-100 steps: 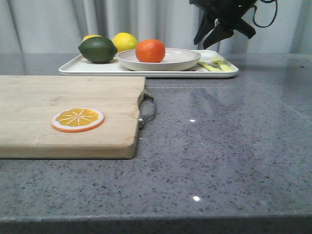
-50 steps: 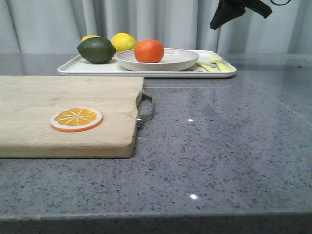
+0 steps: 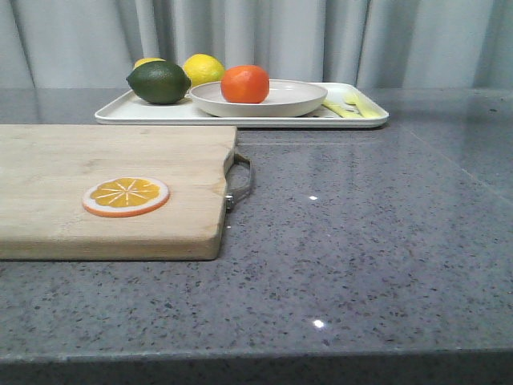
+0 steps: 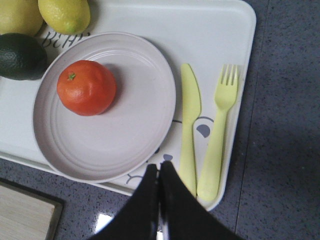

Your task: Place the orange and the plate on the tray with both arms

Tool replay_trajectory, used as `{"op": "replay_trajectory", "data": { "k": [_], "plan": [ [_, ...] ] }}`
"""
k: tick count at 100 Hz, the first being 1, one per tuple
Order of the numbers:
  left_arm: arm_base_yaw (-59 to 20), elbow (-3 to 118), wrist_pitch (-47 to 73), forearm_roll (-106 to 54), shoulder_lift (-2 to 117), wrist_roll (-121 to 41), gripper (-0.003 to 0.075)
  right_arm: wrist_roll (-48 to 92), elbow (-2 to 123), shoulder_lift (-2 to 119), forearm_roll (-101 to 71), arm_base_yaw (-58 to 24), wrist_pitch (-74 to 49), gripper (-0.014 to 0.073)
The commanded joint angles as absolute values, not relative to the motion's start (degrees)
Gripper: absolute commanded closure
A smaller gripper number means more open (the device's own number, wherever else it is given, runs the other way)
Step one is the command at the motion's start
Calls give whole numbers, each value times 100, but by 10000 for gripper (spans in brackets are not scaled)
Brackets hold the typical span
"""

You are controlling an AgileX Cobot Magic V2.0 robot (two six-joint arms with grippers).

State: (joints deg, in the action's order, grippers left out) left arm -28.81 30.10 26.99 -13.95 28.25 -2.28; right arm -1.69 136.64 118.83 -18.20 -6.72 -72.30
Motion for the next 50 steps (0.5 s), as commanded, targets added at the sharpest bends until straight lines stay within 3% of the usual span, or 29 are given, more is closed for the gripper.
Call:
{"op": "replay_trajectory", "data": {
  "k": [1, 50],
  "plan": [
    [-2868, 3172, 2268, -1513, 2850, -193, 739, -144, 13627, 11195, -1708, -751, -7666, 662],
    [-2868, 3172, 2493, -1513, 2850, -193, 739, -132, 12122, 9506, -1678, -856, -7365, 662]
  ]
}}
